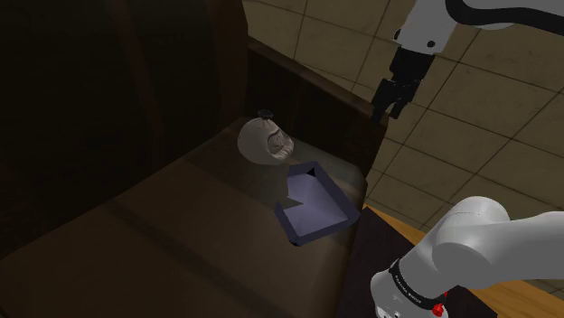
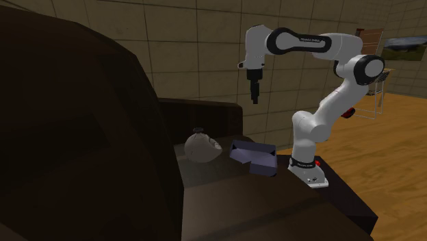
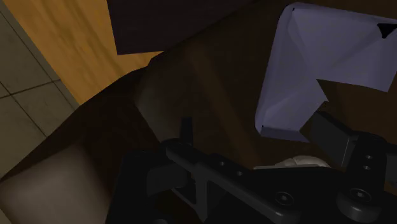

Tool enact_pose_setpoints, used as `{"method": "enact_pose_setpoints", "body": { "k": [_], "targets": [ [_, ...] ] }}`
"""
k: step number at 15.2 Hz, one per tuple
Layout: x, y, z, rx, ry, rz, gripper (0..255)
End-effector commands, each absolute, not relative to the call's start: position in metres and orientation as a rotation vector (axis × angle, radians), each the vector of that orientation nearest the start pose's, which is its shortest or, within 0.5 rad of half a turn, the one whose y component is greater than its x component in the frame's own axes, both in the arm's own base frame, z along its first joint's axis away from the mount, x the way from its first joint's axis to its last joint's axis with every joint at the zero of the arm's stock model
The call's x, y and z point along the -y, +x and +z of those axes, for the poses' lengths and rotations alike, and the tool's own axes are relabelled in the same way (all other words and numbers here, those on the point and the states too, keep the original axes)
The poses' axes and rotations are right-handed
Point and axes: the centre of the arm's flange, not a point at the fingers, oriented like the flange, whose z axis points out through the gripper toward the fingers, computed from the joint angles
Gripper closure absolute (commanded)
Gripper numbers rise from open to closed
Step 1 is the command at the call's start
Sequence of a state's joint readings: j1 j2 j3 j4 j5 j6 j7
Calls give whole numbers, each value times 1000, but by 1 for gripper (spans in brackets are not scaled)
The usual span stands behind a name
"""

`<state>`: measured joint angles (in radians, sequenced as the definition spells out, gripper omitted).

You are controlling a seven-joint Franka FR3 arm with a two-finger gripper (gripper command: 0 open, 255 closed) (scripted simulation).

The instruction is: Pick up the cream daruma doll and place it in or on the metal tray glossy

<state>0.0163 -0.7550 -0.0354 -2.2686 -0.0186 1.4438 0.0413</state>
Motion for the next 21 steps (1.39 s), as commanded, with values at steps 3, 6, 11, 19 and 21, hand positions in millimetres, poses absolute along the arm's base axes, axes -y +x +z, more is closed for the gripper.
{"method": "enact_pose_setpoints", "body": {
  "k": [3,6,11,19,21],
  "targets": [
    [0,326,606,-79,-3135,119,0],
    [-19,362,598,-77,-3137,131,0],
    [-50,421,583,-73,-3140,153,0],
    [-99,515,559,-66,-3144,187,0],
    [-111,538,552,-64,-3144,195,0]
  ]
}}
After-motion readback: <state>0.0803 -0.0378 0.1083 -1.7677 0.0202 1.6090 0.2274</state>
